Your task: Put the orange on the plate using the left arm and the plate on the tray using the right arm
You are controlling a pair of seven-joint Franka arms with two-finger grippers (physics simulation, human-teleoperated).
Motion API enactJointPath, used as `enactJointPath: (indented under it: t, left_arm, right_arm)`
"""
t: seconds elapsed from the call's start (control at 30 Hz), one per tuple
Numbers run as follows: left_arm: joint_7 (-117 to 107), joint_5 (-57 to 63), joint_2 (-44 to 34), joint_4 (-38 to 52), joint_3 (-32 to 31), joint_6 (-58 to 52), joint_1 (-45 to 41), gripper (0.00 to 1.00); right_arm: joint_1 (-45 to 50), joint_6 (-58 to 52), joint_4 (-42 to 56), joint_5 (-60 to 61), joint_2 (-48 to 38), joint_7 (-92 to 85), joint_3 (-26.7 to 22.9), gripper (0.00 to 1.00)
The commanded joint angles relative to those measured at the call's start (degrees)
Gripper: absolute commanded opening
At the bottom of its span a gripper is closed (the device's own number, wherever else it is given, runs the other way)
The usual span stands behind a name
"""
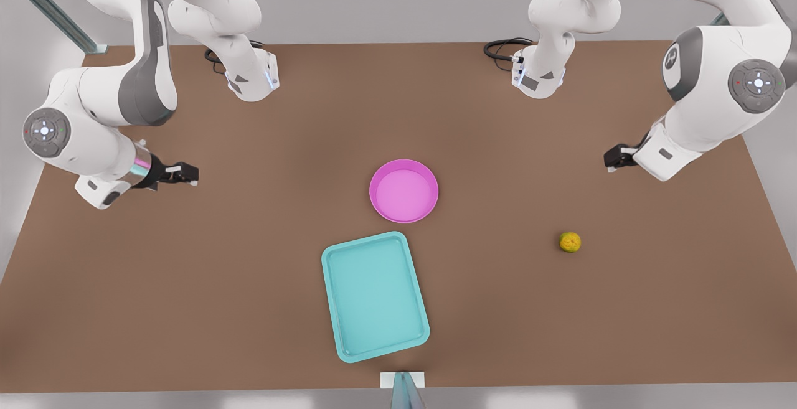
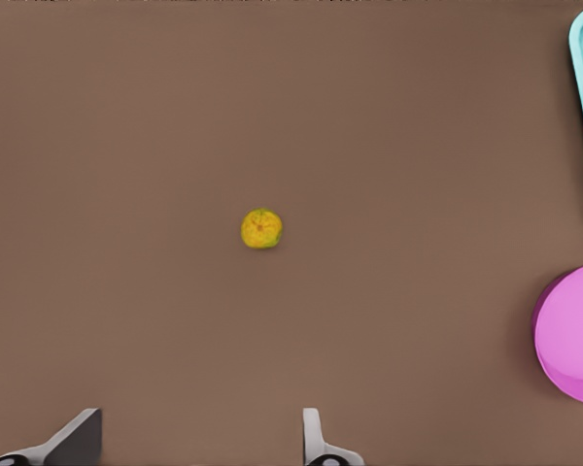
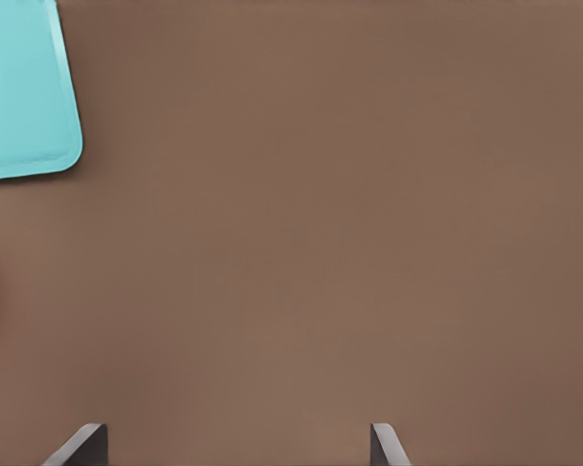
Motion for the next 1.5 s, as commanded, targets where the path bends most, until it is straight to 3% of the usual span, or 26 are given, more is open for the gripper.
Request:
enactJointPath:
  t: [0.0, 0.07, 0.17, 0.23, 0.33, 0.53, 1.23, 1.27, 1.3, 1.47]
  left_arm:
    - [-3.72, -0.01, 0.17, 0.03, 0.04, 2.14, -0.02, 1.00]
    - [-4.77, 0.08, 2.45, 0.03, 0.22, 2.58, 0.06, 1.00]
    - [-3.81, -0.10, 14.40, -4.19, 0.75, 9.95, 1.38, 1.00]
    - [-2.75, 0.34, 21.70, -5.32, 0.84, 23.05, 2.52, 1.00]
    - [6.91, -0.10, 22.84, -15.17, 1.54, 38.70, 6.21, 1.00]
    - [7.00, -0.63, 24.51, -19.21, 1.28, 43.80, 5.69, 1.00]
    - [7.62, -3.97, 31.28, -19.57, 0.92, 44.24, 4.55, 1.00]
    - [7.53, -3.97, 31.19, -19.65, 0.92, 43.98, 4.54, 0.76]
    - [7.44, -3.97, 31.19, -19.65, 0.92, 43.62, 4.55, 0.61]
    - [5.07, -4.14, 29.44, -19.65, 0.92, 40.73, 4.11, 0.51]
  right_arm:
    - [-0.01, 2.75, 0.03, 0.10, -0.06, -2.02, -0.04, 1.00]
    - [-0.01, 2.75, 0.03, 0.02, -0.06, -2.02, 0.05, 1.00]
    - [-0.01, 2.75, 0.03, 0.02, -0.06, -2.02, -0.04, 1.00]
    - [-0.01, 2.75, 0.03, 0.02, -0.06, -2.02, -0.04, 1.00]
    - [-0.01, 2.75, 0.03, 0.02, -0.06, -2.02, -0.04, 1.00]
    - [-0.01, 2.75, -0.06, 0.11, 0.03, -1.94, 0.05, 1.00]
    - [0.08, 2.75, -0.06, 0.11, 0.21, -1.85, 0.05, 1.00]
    - [0.08, 2.75, -0.06, 0.11, 0.21, -1.85, 0.05, 1.00]
    - [0.08, 2.75, -0.06, 0.02, 0.21, -1.85, 0.05, 1.00]
    - [0.08, 2.75, -0.06, 0.02, 0.21, -1.85, 0.05, 1.00]
